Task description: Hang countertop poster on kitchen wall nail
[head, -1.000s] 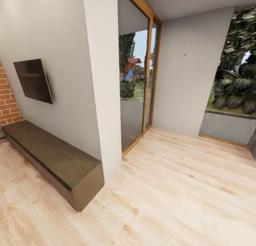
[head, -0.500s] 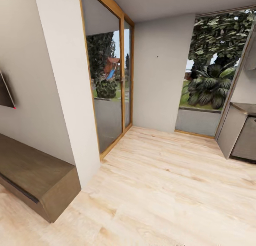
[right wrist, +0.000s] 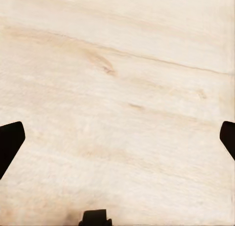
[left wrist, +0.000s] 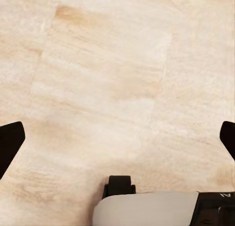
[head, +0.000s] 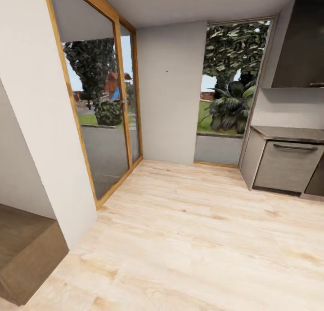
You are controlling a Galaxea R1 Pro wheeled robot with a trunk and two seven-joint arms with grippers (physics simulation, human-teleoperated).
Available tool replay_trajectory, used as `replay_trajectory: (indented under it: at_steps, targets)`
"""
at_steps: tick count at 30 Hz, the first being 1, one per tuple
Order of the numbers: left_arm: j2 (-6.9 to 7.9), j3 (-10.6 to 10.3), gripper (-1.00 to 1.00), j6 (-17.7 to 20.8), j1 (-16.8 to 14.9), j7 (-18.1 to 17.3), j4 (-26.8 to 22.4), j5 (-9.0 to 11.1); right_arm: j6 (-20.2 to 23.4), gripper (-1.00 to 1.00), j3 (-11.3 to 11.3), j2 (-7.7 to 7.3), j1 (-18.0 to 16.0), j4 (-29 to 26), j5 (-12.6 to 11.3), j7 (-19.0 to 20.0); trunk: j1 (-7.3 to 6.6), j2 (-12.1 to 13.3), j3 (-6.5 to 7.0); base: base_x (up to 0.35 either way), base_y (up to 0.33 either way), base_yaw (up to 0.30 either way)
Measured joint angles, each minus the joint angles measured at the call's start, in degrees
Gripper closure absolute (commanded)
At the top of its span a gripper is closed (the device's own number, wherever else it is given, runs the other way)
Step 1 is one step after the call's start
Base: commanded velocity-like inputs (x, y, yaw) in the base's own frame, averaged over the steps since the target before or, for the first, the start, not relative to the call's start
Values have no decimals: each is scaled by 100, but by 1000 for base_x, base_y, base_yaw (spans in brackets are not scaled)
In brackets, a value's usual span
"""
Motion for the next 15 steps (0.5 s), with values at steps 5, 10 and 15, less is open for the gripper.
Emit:
replay_trajectory:
  at_steps: [5, 10, 15]
  targets:
    - [0, 0, -100, 0, 0, 1, 0, -2, 0, -100, 0, 0, 0, 0, 0, 0, 0, 0, 0, 0, -296, -300]
    - [0, 0, -100, 0, 0, 0, 2, -2, 0, -100, 1, 0, 0, 0, 0, 0, 0, 0, 0, 0, -296, -300]
    - [0, 0, -100, 0, 0, 0, 0, -3, 0, -100, 2, 0, 0, 0, 0, 0, 0, 0, 0, 0, -296, -299]
